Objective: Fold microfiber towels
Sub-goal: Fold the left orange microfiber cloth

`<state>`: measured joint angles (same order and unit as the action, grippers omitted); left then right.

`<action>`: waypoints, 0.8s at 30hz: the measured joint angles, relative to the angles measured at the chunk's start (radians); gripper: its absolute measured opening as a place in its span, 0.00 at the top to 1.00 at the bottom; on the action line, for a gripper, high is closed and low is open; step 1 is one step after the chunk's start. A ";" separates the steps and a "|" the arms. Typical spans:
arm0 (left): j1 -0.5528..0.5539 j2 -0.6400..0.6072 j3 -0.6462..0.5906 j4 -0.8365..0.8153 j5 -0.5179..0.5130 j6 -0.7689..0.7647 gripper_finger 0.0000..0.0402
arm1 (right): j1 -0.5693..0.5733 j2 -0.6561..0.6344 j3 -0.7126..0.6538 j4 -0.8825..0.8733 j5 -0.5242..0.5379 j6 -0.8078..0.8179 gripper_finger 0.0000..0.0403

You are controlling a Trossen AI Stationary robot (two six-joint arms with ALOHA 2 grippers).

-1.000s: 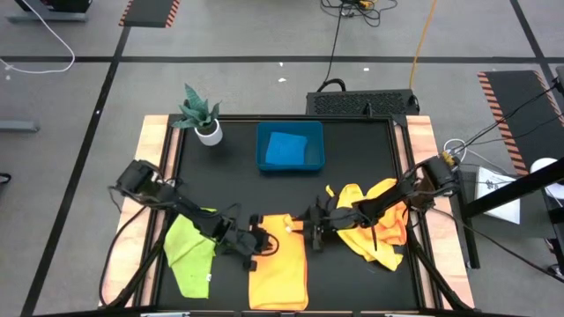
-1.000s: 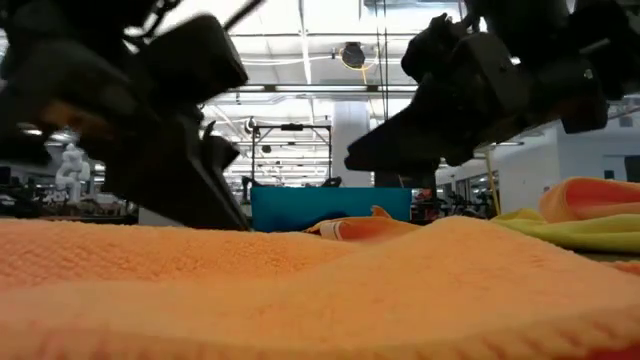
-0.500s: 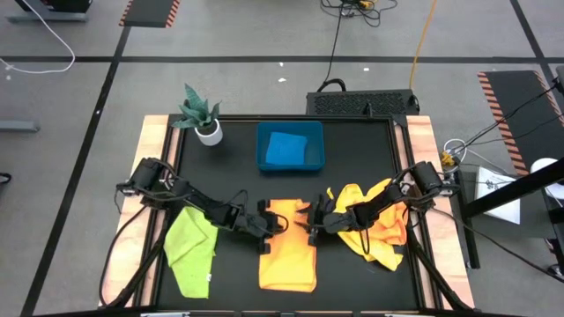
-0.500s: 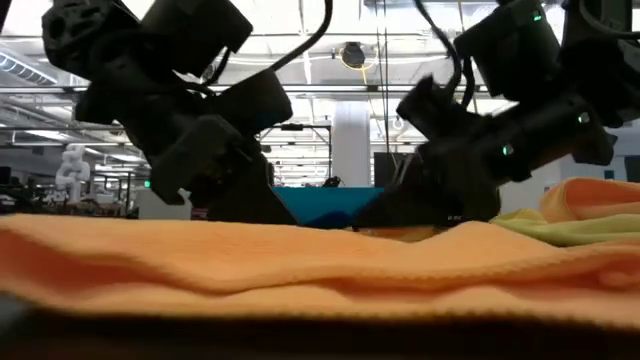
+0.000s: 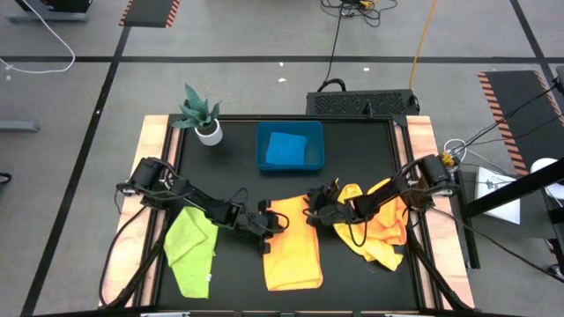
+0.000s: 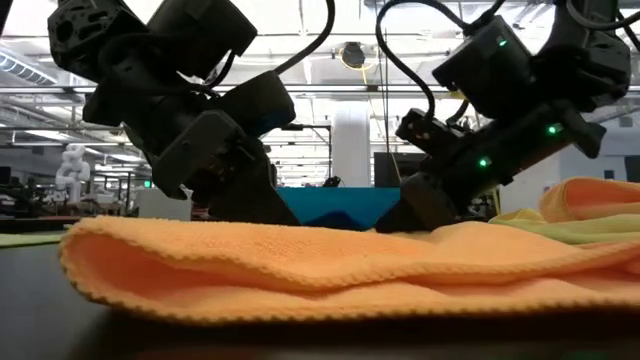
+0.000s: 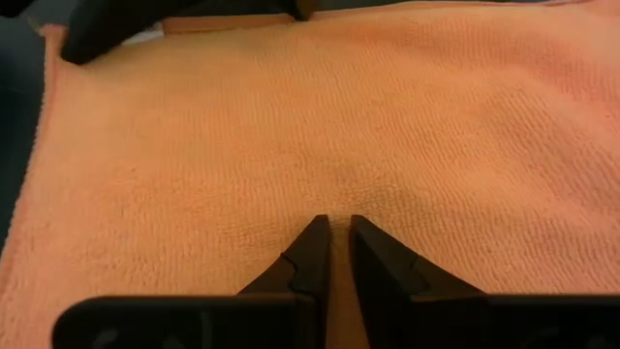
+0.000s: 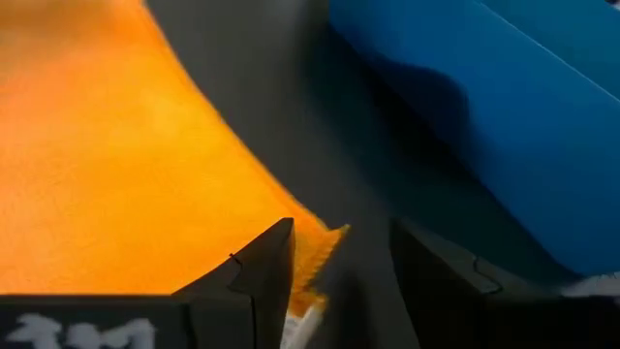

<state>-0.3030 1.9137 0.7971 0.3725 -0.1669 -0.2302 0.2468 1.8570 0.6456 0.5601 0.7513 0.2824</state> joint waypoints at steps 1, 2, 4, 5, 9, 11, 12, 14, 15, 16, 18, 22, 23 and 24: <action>0.000 0.000 0.000 0.000 0.001 0.000 0.88 | -0.004 -0.005 0.000 -0.005 -0.003 0.011 0.59; -0.001 0.000 0.000 0.000 0.001 0.000 0.88 | -0.006 -0.011 0.000 -0.015 -0.015 0.020 0.59; -0.001 -0.004 -0.001 0.000 0.001 0.008 0.88 | -0.011 -0.025 0.000 -0.023 -0.042 0.037 0.59; -0.001 -0.016 -0.002 -0.007 0.001 0.021 0.88 | -0.011 -0.038 0.000 -0.023 -0.065 0.048 0.59; 0.004 -0.095 0.000 -0.040 -0.039 0.038 0.88 | -0.032 -0.152 0.000 -0.016 -0.219 0.078 0.59; 0.012 -0.161 0.007 -0.015 -0.051 0.039 0.88 | -0.041 -0.222 0.000 -0.031 -0.259 0.101 0.59; 0.015 -0.195 0.009 -0.013 -0.054 0.038 0.88 | -0.044 -0.256 0.001 -0.061 -0.263 0.110 0.59; 0.016 -0.250 0.006 -0.068 -0.055 0.034 0.88 | -0.051 -0.306 0.000 -0.116 -0.273 0.131 0.59; 0.014 -0.272 0.006 -0.092 -0.055 0.028 0.88 | -0.055 -0.327 0.001 -0.154 -0.281 0.147 0.59; 0.013 -0.294 0.005 -0.123 -0.056 0.022 0.88 | -0.057 -0.342 0.000 -0.190 -0.285 0.163 0.59; 0.009 -0.343 0.006 -0.201 -0.063 -0.012 0.88 | -0.062 -0.346 0.000 -0.208 -0.287 0.199 0.59; 0.001 -0.372 0.000 -0.401 -0.095 -0.142 0.88 | -0.064 -0.316 0.000 -0.208 -0.380 0.259 0.59; -0.001 -0.376 -0.007 -0.441 -0.106 -0.178 0.88 | -0.064 -0.303 0.000 -0.213 -0.392 0.270 0.59; -0.002 -0.376 -0.009 -0.452 -0.112 -0.209 0.88 | -0.064 -0.290 0.000 -0.212 -0.393 0.280 0.59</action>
<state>-0.3048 1.5379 0.7876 -0.0800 -0.2789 -0.4387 0.1832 1.5671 0.6453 0.3481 0.3580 0.5626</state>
